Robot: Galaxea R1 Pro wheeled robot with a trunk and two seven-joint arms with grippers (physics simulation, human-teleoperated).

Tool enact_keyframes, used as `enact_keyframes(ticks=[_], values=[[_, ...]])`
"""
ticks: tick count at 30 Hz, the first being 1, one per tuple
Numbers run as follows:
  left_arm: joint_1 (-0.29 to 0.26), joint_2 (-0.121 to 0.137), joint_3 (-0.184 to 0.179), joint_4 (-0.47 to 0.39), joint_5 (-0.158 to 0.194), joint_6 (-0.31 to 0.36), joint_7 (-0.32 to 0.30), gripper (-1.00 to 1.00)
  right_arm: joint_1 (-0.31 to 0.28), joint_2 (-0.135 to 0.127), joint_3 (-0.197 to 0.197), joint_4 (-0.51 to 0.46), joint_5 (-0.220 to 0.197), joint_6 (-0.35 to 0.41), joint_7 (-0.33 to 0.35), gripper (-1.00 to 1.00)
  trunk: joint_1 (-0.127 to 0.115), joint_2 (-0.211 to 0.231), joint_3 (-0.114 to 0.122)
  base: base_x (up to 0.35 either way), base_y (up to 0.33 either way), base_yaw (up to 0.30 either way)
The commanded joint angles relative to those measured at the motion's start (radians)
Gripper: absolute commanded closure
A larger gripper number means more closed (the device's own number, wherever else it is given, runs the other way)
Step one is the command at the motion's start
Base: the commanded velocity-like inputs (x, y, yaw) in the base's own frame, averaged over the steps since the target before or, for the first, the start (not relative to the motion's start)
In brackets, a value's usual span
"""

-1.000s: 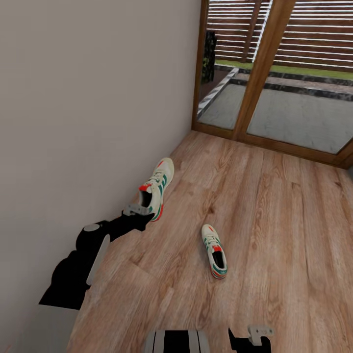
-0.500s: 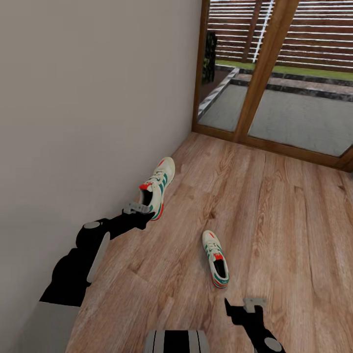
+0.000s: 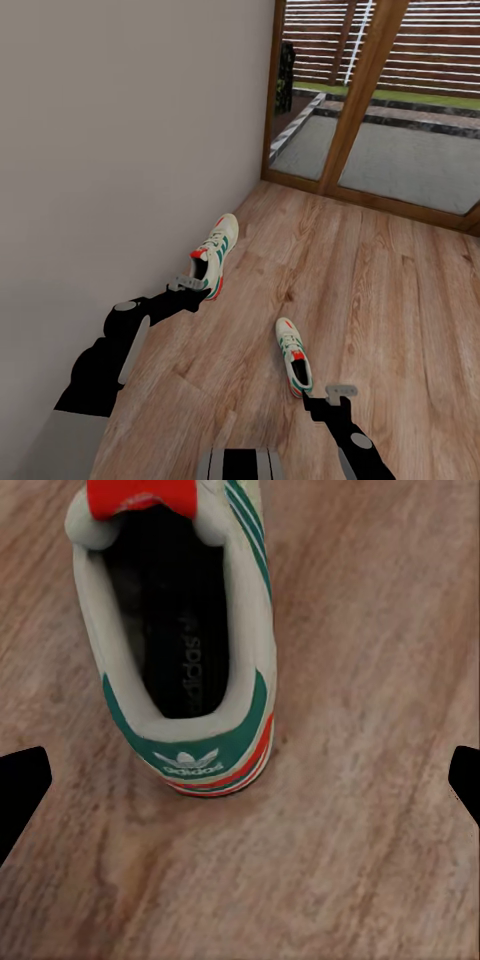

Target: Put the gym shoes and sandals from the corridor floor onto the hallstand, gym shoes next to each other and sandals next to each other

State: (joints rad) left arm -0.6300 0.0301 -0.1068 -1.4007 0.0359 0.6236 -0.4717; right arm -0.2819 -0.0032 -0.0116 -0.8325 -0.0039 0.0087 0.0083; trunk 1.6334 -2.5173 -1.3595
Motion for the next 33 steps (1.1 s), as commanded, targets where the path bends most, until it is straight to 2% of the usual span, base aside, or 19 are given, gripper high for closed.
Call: enact_keyframes(ticks=[1, 17, 23, 33], values=[[-0.001, 0.001, -0.001, -0.001, 0.004, 0.007, -0.001, 1.00, 0.000, 0.000, -0.001, -0.001, -0.001, 0.001, 0.001, -1.00, 0.000, 0.000, -0.001, 0.289, 0.000, 0.000], [-0.001, 0.001, -0.012, -0.001, 0.004, 0.007, -0.001, 1.00, 0.000, 0.001, 0.004, 0.004, -0.002, 0.001, 0.001, -1.00, 0.000, 0.000, -0.001, 0.044, 0.000, 0.000], [-0.001, 0.001, -0.017, -0.001, 0.004, 0.007, -0.001, 1.00, 0.000, 0.001, 0.005, 0.003, -0.002, 0.001, 0.001, -1.00, 0.000, 0.000, -0.001, 0.000, 0.000, 0.139], [-0.001, 0.002, -0.034, -0.003, 0.003, 0.008, -0.001, 1.00, 0.000, 0.000, 0.001, 0.003, -0.002, 0.001, 0.001, -1.00, 0.001, 0.000, -0.005, 0.000, 0.000, 0.019]])
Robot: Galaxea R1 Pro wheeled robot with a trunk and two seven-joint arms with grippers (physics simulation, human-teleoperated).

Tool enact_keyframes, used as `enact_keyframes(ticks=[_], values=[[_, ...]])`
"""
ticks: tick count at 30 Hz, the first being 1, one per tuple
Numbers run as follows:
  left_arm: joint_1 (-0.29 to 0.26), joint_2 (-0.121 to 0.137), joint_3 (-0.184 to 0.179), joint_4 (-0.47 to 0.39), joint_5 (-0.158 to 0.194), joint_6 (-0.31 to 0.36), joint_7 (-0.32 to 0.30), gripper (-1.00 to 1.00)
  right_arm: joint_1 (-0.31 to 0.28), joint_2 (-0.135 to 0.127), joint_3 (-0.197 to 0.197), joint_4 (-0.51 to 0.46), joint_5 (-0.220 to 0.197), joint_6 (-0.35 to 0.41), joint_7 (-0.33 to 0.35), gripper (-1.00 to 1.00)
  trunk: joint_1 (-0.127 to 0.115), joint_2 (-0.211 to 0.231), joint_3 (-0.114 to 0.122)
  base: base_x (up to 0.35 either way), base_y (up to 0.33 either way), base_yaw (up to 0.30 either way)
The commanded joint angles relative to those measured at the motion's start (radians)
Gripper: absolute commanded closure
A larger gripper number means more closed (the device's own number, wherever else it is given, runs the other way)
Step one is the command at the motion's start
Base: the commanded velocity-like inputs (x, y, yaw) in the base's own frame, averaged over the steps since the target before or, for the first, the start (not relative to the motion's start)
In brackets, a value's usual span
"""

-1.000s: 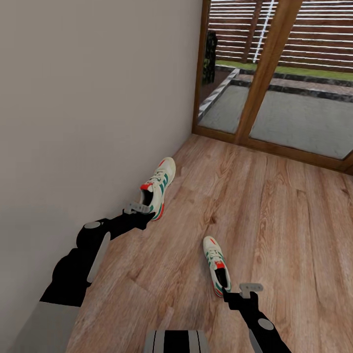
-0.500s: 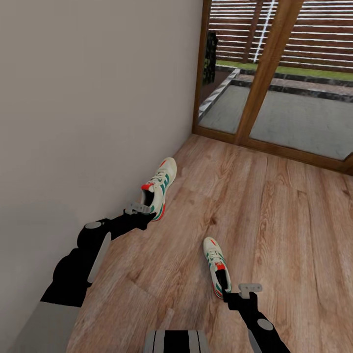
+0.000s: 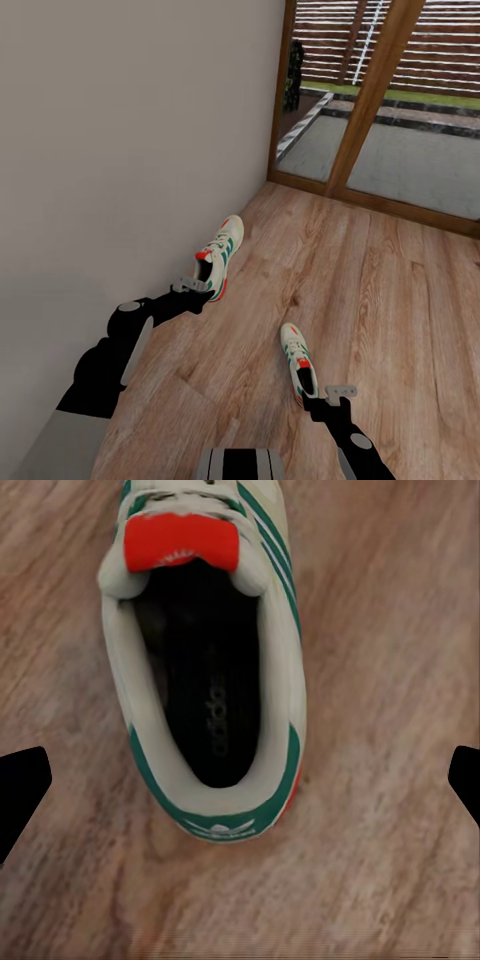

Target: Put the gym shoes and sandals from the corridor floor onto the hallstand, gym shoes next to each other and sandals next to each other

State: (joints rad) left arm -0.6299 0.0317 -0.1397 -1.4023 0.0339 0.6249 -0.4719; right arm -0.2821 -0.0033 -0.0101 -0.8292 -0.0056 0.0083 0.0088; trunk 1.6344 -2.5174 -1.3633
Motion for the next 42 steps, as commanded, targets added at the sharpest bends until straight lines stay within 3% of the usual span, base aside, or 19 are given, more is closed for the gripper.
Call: enact_keyframes(ticks=[1, 27, 42], values=[[-0.001, 0.001, -0.001, -0.001, 0.005, 0.007, -0.001, 1.00, 0.000, 0.000, -0.002, -0.001, -0.001, 0.001, 0.001, -1.00, 0.000, -0.001, -0.005, 0.000, 0.000, 0.000], [-0.001, -0.001, -0.003, -0.003, 0.006, 0.007, 0.000, 1.00, 0.000, 0.000, -0.001, -0.001, -0.001, 0.001, 0.000, -1.00, 0.012, -0.007, -0.142, 0.000, 0.000, 0.000], [-0.001, -0.001, -0.004, -0.004, 0.005, 0.007, 0.001, 1.00, 0.000, 0.001, 0.002, -0.001, -0.001, 0.001, 0.001, -1.00, 0.012, -0.007, -0.155, 0.054, 0.000, 0.000]])
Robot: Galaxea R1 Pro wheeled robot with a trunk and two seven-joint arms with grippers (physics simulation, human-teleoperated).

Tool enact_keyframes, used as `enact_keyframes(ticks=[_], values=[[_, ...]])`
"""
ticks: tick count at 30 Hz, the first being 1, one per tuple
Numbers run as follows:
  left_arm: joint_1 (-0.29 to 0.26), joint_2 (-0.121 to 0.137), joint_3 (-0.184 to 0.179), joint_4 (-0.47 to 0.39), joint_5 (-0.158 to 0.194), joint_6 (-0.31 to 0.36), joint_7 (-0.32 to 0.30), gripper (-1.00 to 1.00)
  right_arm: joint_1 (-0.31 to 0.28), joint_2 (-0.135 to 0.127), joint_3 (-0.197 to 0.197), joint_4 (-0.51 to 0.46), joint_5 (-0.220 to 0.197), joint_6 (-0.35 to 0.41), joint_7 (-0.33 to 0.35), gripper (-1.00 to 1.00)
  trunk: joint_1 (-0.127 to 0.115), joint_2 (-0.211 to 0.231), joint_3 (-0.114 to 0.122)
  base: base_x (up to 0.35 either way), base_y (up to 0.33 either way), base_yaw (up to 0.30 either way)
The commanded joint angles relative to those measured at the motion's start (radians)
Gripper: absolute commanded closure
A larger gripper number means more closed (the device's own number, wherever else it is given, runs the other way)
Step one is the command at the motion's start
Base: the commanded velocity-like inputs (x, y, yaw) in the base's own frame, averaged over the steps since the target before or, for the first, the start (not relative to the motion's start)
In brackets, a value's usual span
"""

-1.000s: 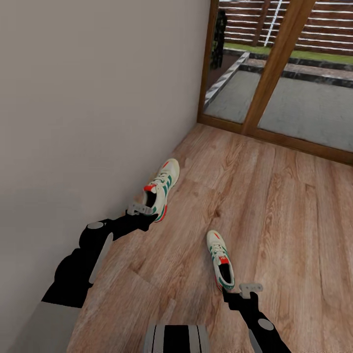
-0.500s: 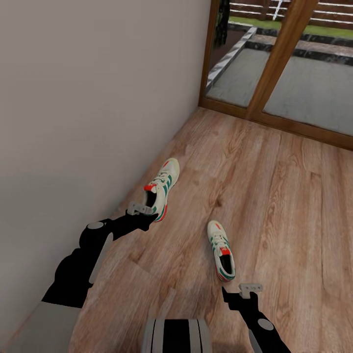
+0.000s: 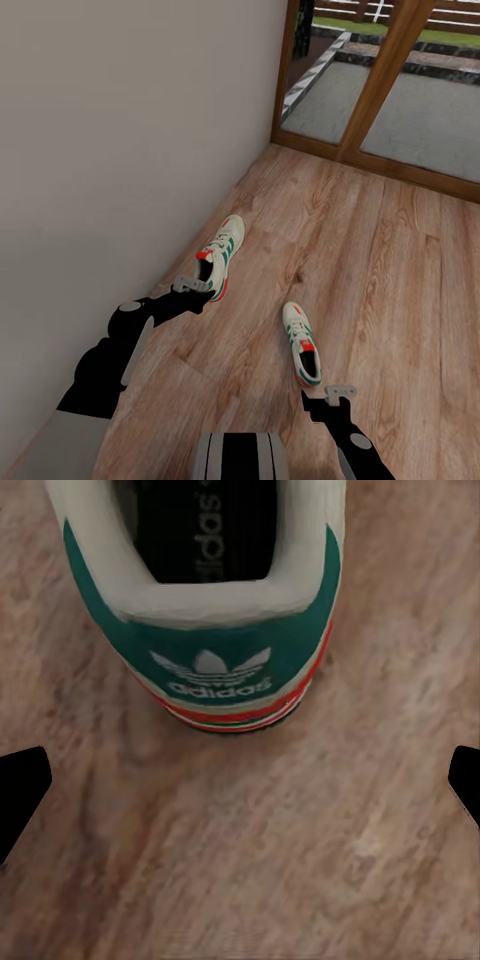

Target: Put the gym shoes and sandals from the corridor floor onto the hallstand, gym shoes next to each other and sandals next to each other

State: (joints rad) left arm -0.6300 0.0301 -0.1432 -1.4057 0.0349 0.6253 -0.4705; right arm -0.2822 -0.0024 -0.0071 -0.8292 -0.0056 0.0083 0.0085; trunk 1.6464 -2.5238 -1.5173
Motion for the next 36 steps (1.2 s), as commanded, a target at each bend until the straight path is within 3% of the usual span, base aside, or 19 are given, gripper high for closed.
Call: enact_keyframes(ticks=[1, 18, 31, 36], values=[[0.000, 0.001, -0.001, -0.001, 0.004, 0.006, 0.000, 1.00, 0.000, 0.000, 0.000, -0.001, -0.001, 0.001, 0.001, -1.00, 0.000, 0.000, -0.001, 0.041, 0.000, 0.000], [0.000, 0.001, -0.001, -0.001, 0.003, 0.007, 0.000, 1.00, 0.000, 0.000, 0.001, -0.001, -0.001, 0.001, 0.001, -1.00, 0.000, 0.000, -0.001, 0.064, 0.006, 0.000], [0.000, 0.001, -0.001, 0.000, 0.005, 0.007, 0.000, 1.00, 0.000, 0.001, 0.001, -0.001, -0.001, 0.001, 0.001, -1.00, 0.006, -0.003, -0.059, 0.000, 0.000, 0.029], [0.000, 0.001, -0.001, -0.001, 0.004, 0.007, 0.000, 1.00, 0.000, 0.001, 0.001, -0.001, -0.001, 0.001, 0.001, -1.00, 0.006, -0.003, -0.067, 0.000, 0.000, 0.097]])
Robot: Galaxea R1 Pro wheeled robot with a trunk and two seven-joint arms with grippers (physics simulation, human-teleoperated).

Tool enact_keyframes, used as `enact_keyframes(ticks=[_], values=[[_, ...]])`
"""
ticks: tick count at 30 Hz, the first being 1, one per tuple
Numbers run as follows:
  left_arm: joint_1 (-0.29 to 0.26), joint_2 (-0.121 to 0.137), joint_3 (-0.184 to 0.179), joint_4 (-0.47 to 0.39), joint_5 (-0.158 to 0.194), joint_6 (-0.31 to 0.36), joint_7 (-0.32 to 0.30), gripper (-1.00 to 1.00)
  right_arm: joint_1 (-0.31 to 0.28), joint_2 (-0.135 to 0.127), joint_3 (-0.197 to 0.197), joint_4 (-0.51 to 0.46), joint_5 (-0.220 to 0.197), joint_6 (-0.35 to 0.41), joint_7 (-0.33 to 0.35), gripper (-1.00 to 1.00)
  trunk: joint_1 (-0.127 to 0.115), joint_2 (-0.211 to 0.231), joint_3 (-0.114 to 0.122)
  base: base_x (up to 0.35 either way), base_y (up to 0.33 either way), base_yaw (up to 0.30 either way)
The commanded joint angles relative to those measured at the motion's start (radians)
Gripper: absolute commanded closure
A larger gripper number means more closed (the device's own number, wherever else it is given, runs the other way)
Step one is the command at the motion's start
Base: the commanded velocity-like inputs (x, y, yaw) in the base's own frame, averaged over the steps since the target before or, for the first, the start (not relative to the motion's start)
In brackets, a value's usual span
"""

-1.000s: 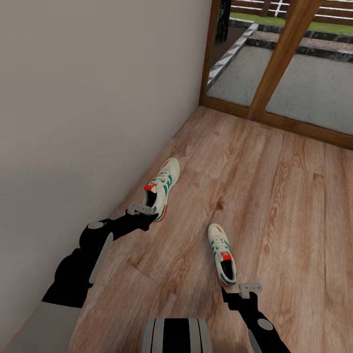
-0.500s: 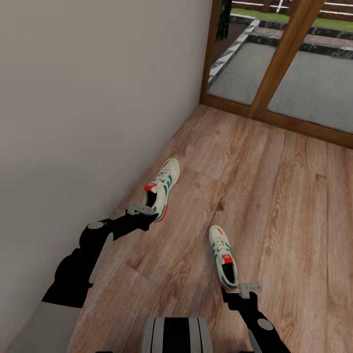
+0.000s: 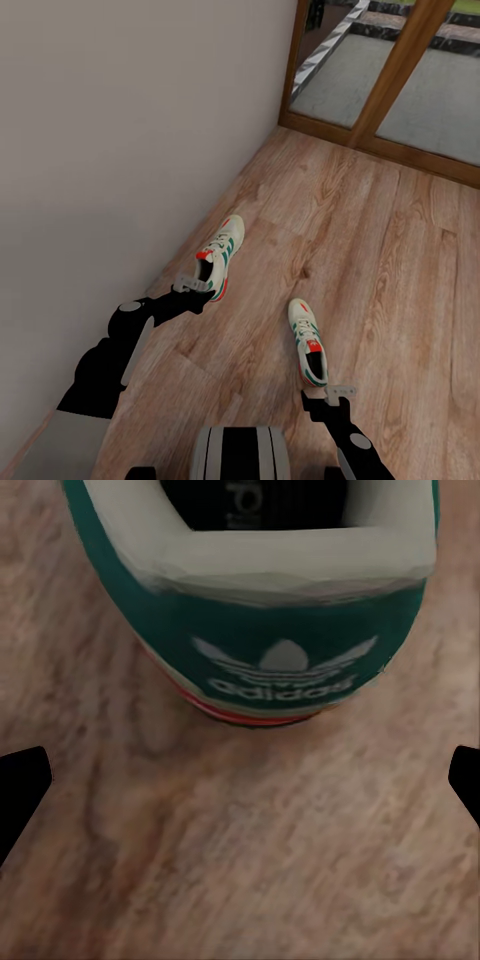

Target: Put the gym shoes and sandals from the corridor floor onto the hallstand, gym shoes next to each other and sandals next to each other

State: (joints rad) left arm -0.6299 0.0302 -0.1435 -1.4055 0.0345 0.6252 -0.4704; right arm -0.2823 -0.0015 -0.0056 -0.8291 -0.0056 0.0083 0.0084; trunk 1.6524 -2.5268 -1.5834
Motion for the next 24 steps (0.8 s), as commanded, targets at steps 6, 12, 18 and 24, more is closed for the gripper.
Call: enact_keyframes(ticks=[6, 12, 18, 24], values=[[-0.001, 0.000, -0.001, -0.001, 0.005, 0.007, 0.000, 1.00, 0.000, 0.000, 0.001, -0.001, 0.000, 0.001, 0.001, -1.00, 0.000, 0.000, -0.004, 0.028, 0.000, 0.048], [-0.001, 0.000, -0.001, -0.001, 0.005, 0.007, 0.000, 1.00, 0.000, 0.000, 0.000, -0.001, 0.000, 0.001, 0.001, -1.00, 0.000, 0.000, -0.004, 0.173, 0.000, 0.003], [-0.001, 0.000, -0.001, 0.000, 0.005, 0.005, 0.000, 1.00, 0.000, 0.000, 0.000, -0.001, -0.001, 0.001, 0.001, -1.00, 0.000, 0.000, -0.004, 0.011, 0.000, 0.000], [-0.001, 0.000, -0.001, 0.000, 0.005, 0.005, 0.000, 1.00, 0.000, 0.000, 0.000, -0.001, -0.001, 0.001, 0.001, -1.00, 0.000, 0.000, -0.004, 0.002, 0.000, 0.000]])
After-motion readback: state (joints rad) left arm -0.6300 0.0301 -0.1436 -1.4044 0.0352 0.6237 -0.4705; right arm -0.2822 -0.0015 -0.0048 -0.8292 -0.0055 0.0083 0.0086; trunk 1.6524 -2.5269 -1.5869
